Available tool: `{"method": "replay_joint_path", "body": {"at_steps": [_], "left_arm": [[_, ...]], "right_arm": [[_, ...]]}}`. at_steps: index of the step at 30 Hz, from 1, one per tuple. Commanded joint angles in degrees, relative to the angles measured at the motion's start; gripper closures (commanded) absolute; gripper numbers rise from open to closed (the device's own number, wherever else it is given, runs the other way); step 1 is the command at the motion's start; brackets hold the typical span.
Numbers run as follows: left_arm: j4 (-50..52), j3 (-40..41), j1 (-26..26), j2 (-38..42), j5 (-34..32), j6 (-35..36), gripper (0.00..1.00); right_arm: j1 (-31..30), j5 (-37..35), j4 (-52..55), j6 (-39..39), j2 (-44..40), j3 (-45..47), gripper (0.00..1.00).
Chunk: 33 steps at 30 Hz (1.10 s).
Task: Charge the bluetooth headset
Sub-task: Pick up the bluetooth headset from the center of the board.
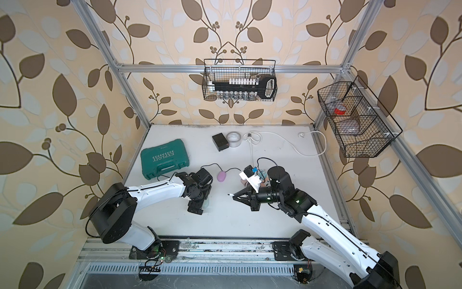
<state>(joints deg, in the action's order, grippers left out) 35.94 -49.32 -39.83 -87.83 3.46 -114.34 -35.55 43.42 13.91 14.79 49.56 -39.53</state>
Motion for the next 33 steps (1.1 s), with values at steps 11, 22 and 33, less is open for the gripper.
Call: {"method": "replay_joint_path", "body": {"at_steps": [11, 22, 33], "left_arm": [[0.6, -0.4, -0.2, -1.7, -1.8, -4.1, 0.11], [-0.6, -0.3, 0.3, -2.8, -0.8, -4.5, 0.2], [-3.8, 0.4, 1.9, -3.1, -1.4, -2.3, 0.42]], "right_arm": [[0.2, 2.3, -1.4, 0.6, -0.3, 0.5, 0.96], [0.2, 2.4, -1.8, 0.6, -0.3, 0.7, 0.96], [0.1, 2.1, -1.8, 0.6, -0.8, 0.9, 0.96]]}}
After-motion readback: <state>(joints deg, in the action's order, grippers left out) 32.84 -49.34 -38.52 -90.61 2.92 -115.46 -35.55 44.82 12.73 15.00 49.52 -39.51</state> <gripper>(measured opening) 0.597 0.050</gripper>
